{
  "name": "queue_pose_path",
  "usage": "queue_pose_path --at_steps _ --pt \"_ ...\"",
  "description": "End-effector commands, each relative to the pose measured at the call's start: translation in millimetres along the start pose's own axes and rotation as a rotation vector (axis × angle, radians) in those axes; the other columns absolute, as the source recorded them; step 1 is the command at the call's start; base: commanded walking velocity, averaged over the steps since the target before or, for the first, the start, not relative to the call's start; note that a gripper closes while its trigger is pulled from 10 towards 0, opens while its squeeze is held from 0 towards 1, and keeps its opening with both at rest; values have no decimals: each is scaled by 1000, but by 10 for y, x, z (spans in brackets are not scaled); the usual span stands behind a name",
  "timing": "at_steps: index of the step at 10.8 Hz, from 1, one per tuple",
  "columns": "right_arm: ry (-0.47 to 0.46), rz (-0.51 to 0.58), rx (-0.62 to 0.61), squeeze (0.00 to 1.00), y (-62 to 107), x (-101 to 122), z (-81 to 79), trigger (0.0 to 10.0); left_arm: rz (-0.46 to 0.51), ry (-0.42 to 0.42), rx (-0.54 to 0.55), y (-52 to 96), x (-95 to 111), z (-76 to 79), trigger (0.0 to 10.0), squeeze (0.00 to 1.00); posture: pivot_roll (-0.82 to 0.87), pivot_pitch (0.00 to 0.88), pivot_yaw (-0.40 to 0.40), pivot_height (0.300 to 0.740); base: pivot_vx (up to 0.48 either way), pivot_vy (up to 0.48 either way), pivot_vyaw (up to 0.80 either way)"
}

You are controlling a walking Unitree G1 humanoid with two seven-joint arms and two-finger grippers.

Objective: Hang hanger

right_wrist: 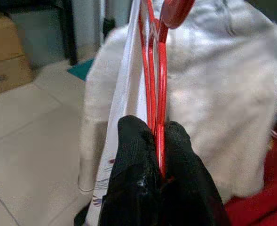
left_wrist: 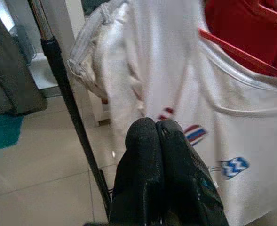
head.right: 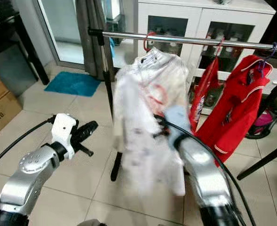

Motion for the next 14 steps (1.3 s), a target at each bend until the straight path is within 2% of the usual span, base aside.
queue_pose_path --at_steps 1,3,4,6,8,10,11,14 --pt "-19 19 -38 0 60 57 36 10000 16 -12 20 -13 35 -38 10000 0 -11 0 53 740 0 0 0" --pt "-41 -39 -135 0 134 -45 106 10000 20 -12 17 -22 41 -32 10000 0 -13 0 55 740 137 0 0" --pt "-36 -70 -230 0 125 -69 201 10000 18 -15 15 -25 36 -35 10000 0 -12 0 55 740 311 0 0" --pt "-36 -88 -266 0 87 -60 206 10000 14 -28 43 -15 23 -72 10000 0 -7 0 49 740 324 0 -234" --pt "-41 -86 -277 0 59 -53 183 10000 16 -31 46 -5 23 -75 10000 0 7 0 35 740 326 0 -788" --pt "-36 -68 -318 0 -3 14 178 10000 21 -36 41 10 21 -62 10000 0 9 0 33 740 326 0 0" --pt "-40 -64 -312 0 -16 27 162 10000 22 -38 39 10 21 -59 10000 0 8 0 34 740 322 0 0" --pt "-48 -22 -178 0 -66 89 -20 10000 24 -48 34 12 30 -49 10000 0 17 0 30 740 326 0 0"
Point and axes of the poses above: a point about 5 cm out from each wrist's last joint towards the gripper, its own y axis pointing back from the gripper into the wrist, its own x axis along the axis of the wrist's last joint, z = x × y, the point moved 1 cm from there along -y, pointing out of the wrist towards the gripper, and after that the axes turned 1 degree about y, right-handed, at the moved point
